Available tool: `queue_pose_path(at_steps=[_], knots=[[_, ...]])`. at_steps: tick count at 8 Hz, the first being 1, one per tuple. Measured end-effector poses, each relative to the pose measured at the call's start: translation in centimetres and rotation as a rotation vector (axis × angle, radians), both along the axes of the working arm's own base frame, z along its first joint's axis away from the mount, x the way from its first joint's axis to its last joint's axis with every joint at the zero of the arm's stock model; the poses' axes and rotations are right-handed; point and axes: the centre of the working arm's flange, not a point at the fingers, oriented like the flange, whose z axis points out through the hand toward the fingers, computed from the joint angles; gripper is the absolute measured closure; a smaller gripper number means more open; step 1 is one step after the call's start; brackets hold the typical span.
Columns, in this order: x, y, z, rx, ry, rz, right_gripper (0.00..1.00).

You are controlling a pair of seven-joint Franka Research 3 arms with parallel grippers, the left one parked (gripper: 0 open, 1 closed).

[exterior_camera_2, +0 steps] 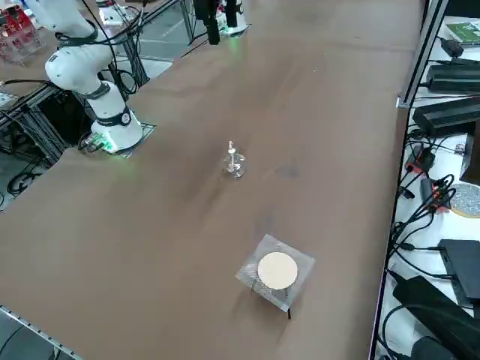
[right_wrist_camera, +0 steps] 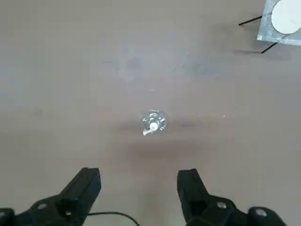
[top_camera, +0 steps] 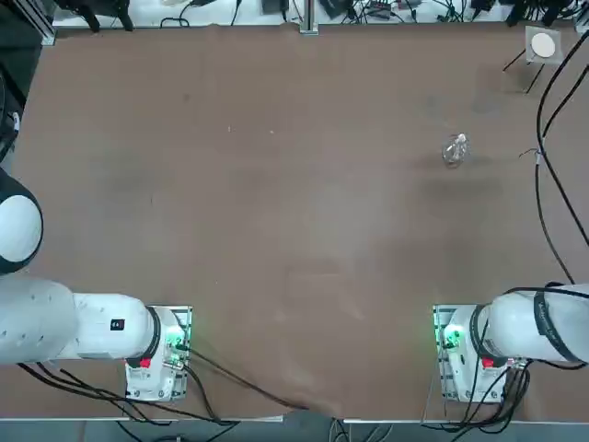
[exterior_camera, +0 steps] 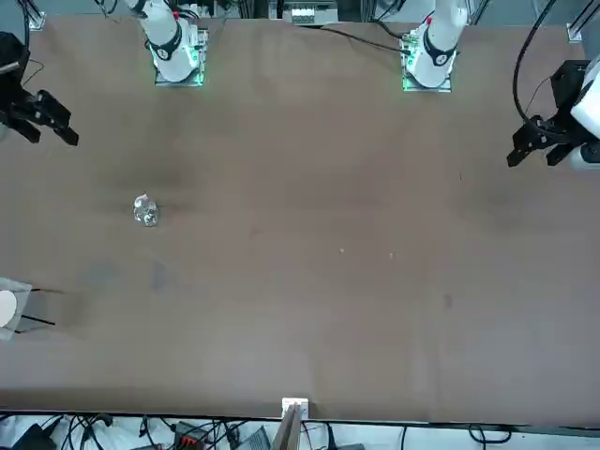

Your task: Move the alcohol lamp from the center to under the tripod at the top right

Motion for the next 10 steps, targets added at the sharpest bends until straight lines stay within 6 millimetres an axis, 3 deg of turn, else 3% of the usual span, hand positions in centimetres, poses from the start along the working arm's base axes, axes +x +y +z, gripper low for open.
queue_pose_path(at_steps=[2,4,7,10], knots=[[1.9,0.8,-4.1,-0.001,-0.008,0.012,0.0],[2.9,1.0,-10.8,-0.001,-0.02,0.017,0.0],[1.7,1.0,-19.3,-0.001,-0.018,0.017,0.0],[0.1,0.7,-25.2,0.0,-0.008,0.013,0.0]])
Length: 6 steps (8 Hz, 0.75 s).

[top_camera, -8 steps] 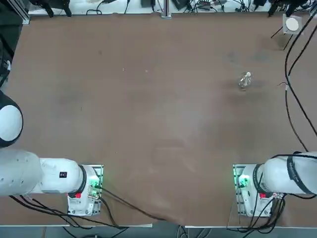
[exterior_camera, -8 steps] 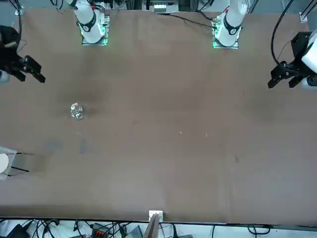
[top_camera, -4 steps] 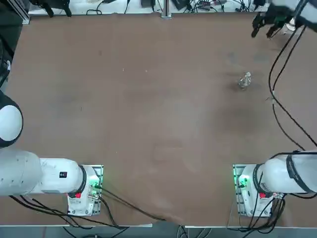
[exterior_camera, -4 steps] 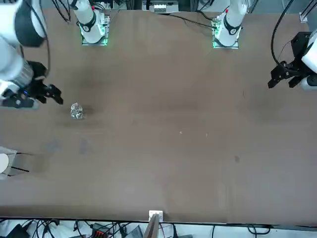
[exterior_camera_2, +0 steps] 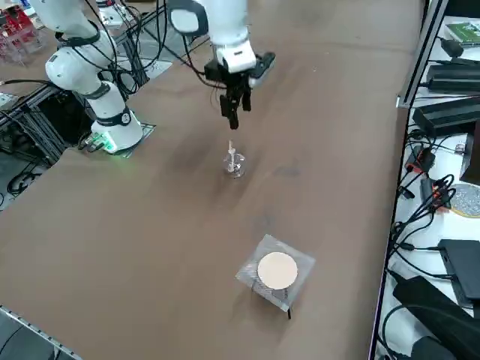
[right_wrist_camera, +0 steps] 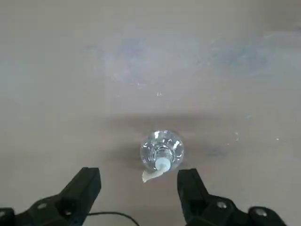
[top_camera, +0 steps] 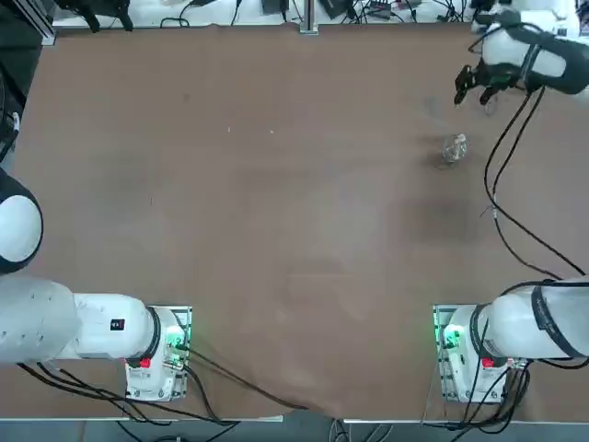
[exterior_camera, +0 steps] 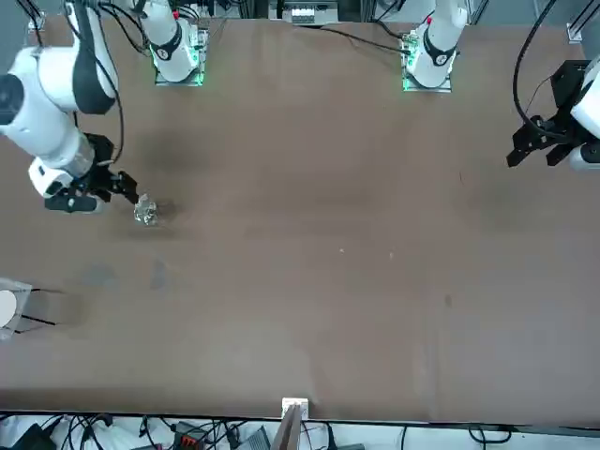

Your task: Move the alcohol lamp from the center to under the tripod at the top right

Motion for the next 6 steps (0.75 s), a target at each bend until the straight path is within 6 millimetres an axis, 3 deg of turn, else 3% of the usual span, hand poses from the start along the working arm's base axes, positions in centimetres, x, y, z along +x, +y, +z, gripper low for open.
queue_pose_path(at_steps=[4,6], knots=[[-0.8,-0.9,-5.2,-0.003,0.006,-0.012,0.01],[-1.0,-1.2,-6.6,-0.005,0.018,-0.016,0.02]])
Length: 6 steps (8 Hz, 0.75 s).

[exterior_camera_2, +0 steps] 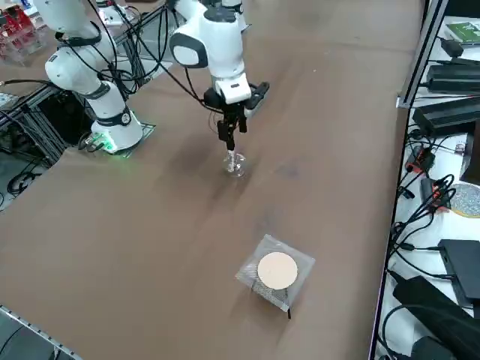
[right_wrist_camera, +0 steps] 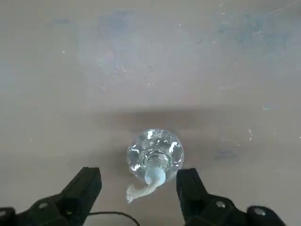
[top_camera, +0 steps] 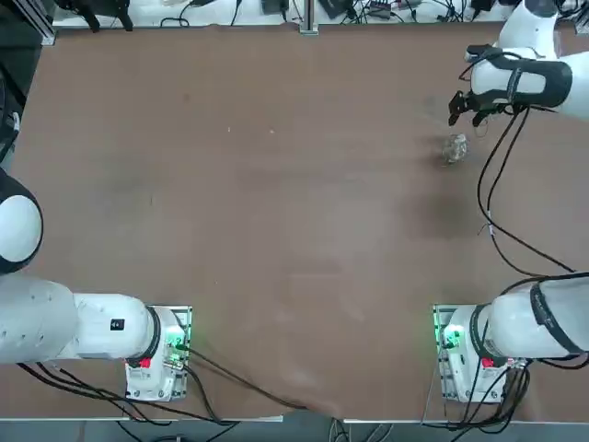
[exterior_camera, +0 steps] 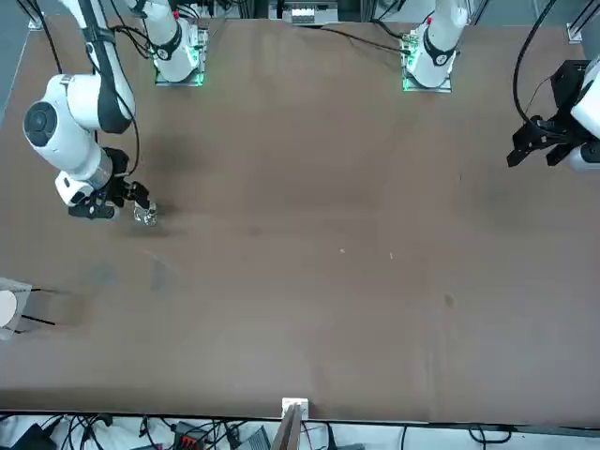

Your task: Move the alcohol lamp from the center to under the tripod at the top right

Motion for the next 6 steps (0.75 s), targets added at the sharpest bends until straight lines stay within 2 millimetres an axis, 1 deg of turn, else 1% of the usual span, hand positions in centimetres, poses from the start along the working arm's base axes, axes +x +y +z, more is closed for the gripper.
queue_pose_path(at_steps=[5,6], knots=[[-0.4,-0.3,-2.5,-0.037,0.013,0.042,0.15],[-0.7,-0.4,-3.0,-0.037,0.009,0.041,0.15]])
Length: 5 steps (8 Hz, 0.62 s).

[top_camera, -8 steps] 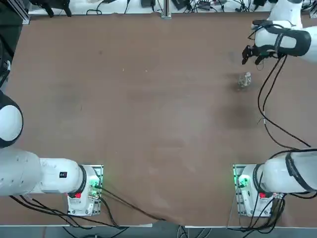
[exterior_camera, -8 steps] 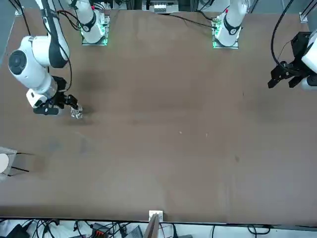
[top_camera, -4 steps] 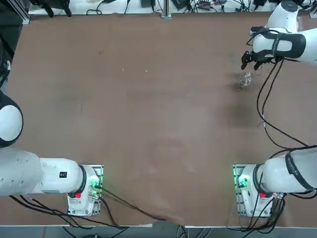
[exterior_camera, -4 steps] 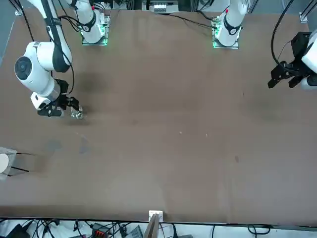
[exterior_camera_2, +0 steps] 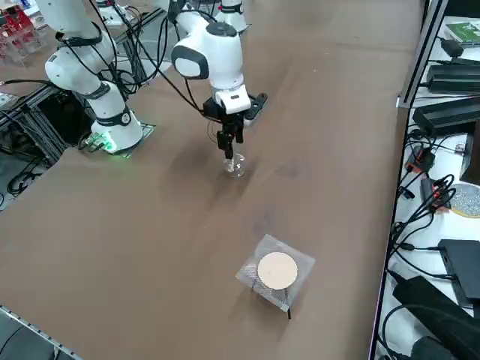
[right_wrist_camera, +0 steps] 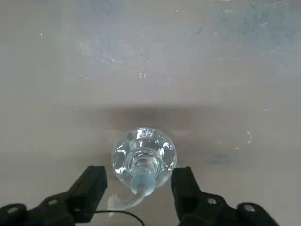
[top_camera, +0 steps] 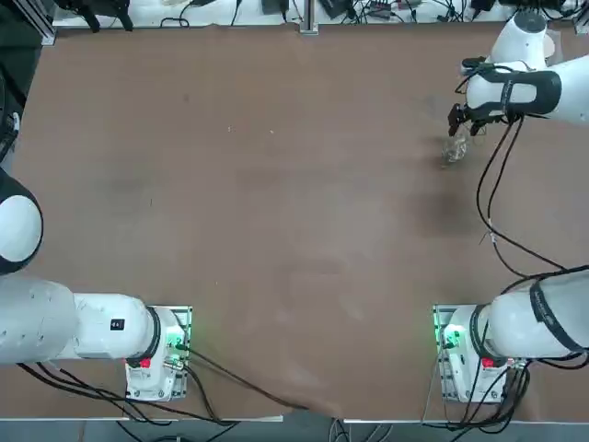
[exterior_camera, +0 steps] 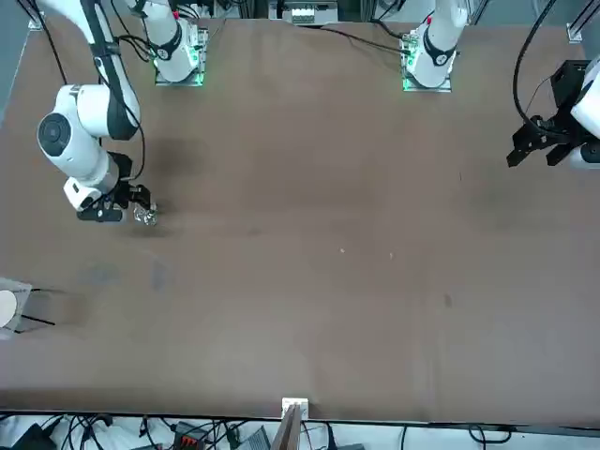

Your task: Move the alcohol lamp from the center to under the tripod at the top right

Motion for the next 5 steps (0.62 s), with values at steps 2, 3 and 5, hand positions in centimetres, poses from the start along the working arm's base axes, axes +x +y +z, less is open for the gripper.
queue_pose_path(at_steps=[2,3,5], knots=[[-0.3,-0.3,-0.9,0.0,0.007,-0.004,0.18],[-0.4,-0.3,-1.2,0.0,0.012,-0.004,0.19],[-0.5,-0.3,-1.7,0.0,0.02,-0.004,0.28]])
